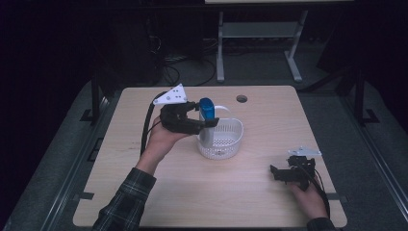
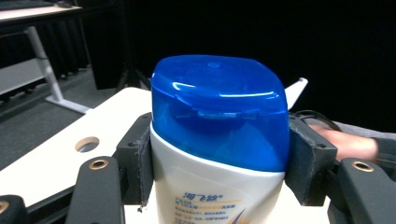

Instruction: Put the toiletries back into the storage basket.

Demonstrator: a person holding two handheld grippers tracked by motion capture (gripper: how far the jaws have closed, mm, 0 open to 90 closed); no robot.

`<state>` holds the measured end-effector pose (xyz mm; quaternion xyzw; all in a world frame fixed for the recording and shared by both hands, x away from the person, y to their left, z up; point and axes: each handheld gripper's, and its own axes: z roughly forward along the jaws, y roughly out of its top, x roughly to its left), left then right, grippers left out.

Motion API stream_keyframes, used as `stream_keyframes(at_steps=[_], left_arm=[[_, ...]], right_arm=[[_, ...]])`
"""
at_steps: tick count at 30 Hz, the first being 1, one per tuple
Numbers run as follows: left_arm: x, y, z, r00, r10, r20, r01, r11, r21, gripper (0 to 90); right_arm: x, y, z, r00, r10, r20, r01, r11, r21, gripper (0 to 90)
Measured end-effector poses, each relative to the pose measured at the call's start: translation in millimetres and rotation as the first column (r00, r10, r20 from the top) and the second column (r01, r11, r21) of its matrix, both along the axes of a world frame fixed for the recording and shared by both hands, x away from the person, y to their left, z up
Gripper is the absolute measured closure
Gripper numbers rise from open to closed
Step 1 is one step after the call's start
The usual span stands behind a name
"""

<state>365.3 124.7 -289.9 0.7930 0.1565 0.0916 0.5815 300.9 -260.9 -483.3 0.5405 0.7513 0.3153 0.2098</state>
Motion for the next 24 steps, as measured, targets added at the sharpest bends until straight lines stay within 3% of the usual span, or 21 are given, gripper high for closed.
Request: stream_keyframes(at_steps=[15, 24], left_arm=[[15.4, -4.5, -9.6, 0.9978, 0.064, 0.017, -0.064, 0.9977, 0.022, 35.8], [22.7, -4.7, -22.9, 0.9960, 0.090, 0.004, -0.090, 0.9958, 0.020, 35.7]], right_arm=[[0.0, 0.0, 0.0, 1.0000, 0.000, 0.000, 0.000, 1.000, 0.000, 0.7], [0.0, 0.0, 0.0, 1.0000, 0.001, 0.000, -0.001, 1.000, 0.000, 0.7]])
